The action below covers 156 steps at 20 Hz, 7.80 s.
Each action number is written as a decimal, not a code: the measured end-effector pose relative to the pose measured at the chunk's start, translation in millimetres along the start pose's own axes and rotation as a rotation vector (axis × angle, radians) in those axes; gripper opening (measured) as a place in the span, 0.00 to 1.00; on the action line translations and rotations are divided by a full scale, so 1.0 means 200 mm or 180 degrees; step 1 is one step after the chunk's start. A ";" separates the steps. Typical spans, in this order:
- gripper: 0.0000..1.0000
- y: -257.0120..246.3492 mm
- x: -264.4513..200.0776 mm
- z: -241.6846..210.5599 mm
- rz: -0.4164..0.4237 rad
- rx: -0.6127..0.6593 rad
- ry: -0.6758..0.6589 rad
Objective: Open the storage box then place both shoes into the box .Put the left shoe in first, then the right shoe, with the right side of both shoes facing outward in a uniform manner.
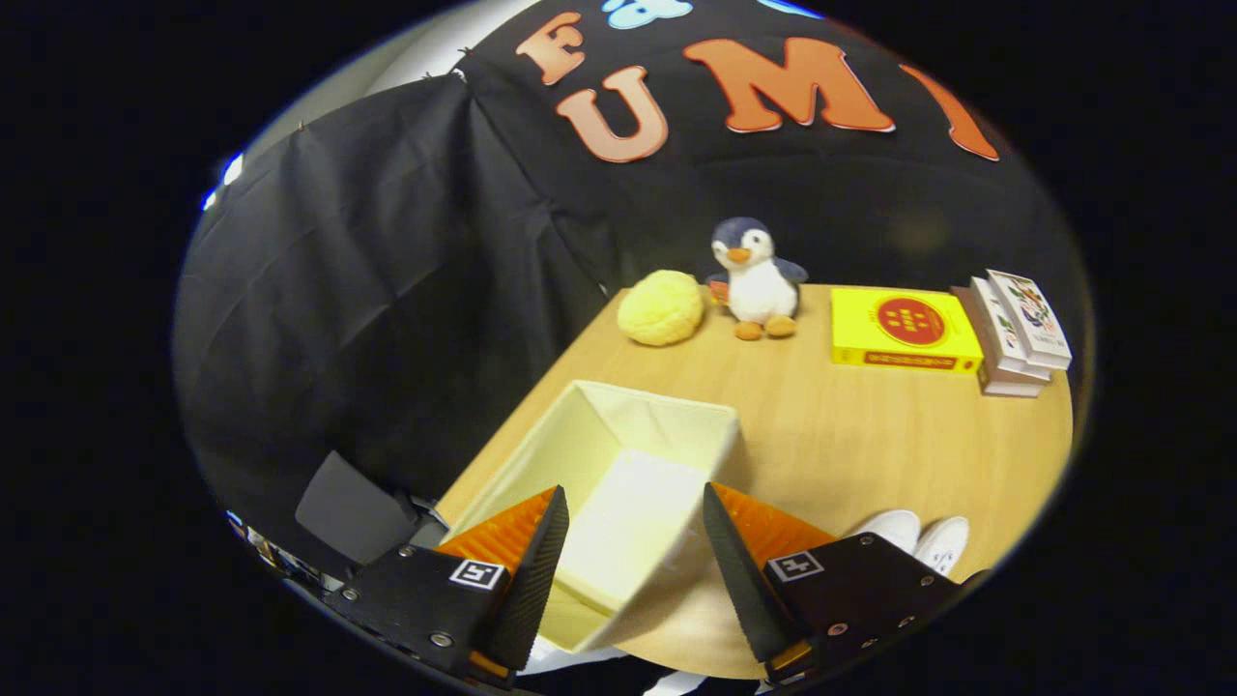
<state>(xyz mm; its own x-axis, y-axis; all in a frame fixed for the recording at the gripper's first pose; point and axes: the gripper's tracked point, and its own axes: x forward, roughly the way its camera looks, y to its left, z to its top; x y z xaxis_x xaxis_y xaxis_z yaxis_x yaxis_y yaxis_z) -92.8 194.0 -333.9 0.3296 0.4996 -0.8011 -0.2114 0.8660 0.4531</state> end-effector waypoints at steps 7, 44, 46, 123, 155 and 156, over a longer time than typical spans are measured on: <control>0.84 -0.67 -0.18 -0.51 -0.0921 -0.0017 0.0389; 0.01 -0.85 -0.03 -0.70 -0.1227 0.0902 0.0280; 0.01 -0.78 -0.05 -0.60 -0.1115 0.0997 0.0122; 0.85 -0.59 -0.27 -0.32 -0.0913 0.1065 0.0229; 0.44 -1.43 -0.33 -1.05 -0.1392 0.0732 0.0325; 0.44 -1.44 -0.33 -1.06 -0.1299 0.0839 0.0395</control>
<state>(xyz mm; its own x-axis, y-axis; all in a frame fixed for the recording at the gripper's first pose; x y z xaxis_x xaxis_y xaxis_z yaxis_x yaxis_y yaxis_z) -248.3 -93.1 -493.6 0.2217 0.1267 -0.9669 0.1571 0.9739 0.1637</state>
